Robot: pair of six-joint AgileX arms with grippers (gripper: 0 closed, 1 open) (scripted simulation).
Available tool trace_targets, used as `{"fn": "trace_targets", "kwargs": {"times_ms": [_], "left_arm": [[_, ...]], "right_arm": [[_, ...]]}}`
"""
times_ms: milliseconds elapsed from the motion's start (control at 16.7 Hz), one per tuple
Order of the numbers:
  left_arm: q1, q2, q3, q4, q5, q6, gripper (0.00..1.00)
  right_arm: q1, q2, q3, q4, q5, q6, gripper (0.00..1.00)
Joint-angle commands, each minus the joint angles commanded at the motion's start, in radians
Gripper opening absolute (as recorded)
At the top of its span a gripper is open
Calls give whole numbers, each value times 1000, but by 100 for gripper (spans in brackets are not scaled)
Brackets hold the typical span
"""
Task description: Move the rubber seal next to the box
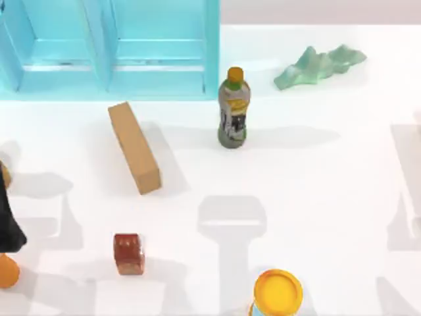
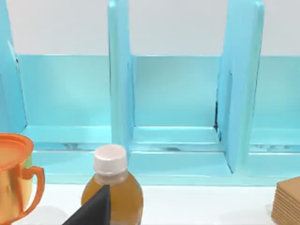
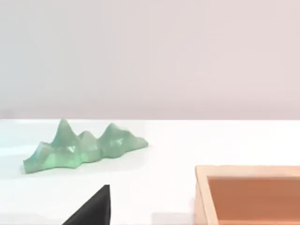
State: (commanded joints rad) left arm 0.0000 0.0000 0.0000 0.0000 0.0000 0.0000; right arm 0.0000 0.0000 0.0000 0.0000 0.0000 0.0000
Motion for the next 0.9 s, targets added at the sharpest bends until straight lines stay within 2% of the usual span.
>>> {"fn": "trace_targets", "kwargs": {"times_ms": [240,420,660,900], "left_arm": [[0,0,0,0,0,0,100],[0,0,0,0,0,0,100],[0,0,0,0,0,0,100],[0,0,0,0,0,0,100]], "right_arm": [[16,22,24,-18,-5,9,100],[86,132,141,-103,-26,52,100],[241,399,443,-296,-63,155,100],[430,773,894,-552,-95,294,100]]}}
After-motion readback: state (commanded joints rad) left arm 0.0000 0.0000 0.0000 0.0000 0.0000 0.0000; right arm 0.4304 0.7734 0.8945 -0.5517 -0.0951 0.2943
